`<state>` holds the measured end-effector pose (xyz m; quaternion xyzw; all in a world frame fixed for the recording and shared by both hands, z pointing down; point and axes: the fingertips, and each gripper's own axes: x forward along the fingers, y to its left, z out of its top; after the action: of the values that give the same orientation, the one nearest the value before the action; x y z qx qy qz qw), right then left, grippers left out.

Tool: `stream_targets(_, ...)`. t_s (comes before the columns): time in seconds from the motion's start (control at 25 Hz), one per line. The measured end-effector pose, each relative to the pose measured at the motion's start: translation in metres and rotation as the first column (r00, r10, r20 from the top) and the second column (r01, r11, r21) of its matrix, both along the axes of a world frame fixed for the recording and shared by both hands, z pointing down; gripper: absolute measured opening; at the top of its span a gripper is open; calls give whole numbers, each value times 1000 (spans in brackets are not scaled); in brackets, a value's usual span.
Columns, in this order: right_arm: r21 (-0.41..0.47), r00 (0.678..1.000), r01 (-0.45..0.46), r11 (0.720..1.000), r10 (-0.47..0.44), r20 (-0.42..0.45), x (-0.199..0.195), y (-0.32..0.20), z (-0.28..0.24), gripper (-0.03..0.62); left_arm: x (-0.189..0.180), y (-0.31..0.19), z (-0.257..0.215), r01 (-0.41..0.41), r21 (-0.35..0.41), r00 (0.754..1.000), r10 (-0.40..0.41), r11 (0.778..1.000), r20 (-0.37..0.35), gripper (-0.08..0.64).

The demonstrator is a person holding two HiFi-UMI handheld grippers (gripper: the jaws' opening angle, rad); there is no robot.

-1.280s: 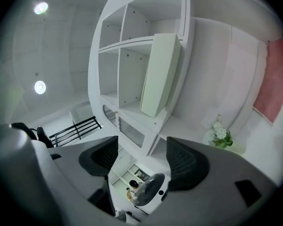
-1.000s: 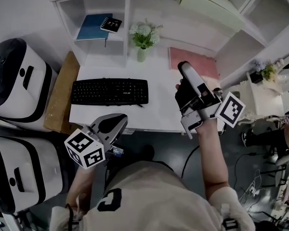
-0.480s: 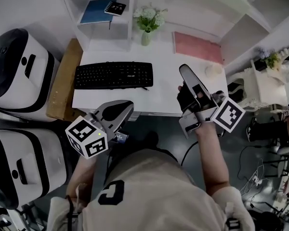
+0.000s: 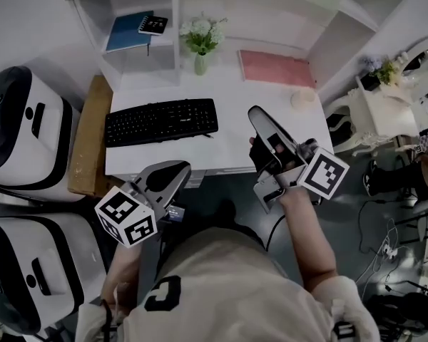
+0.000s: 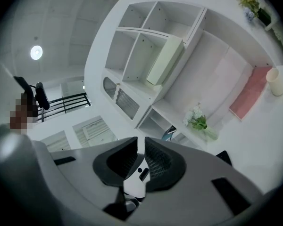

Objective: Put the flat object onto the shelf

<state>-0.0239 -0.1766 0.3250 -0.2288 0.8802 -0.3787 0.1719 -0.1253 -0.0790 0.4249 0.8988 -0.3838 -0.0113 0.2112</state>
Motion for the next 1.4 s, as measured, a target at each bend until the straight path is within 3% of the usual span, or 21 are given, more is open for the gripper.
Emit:
stream_targets(0.2, -22, 1000, 12, 1000, -12, 0, -5, 9, 3, 31, -5, 5, 3, 0, -33, 1000, -1, 999, -7, 14)
stream_targets(0.48, -51, 997, 26, 998, -30, -77, -5, 40, 27, 23, 0, 16, 16, -63, -52, 998, 63, 997, 0, 14)
stream_targets(1.0, -118, 986, 164, 979, -164, 7, -3, 74, 51, 23, 26, 30, 16, -44, -66, 998, 47, 997, 44, 14)
stream_targets(1.4, -99, 983, 183, 978, -179, 45, 50, 94, 45, 23, 86, 39, 5, -71, -49, 995, 74, 996, 68, 14)
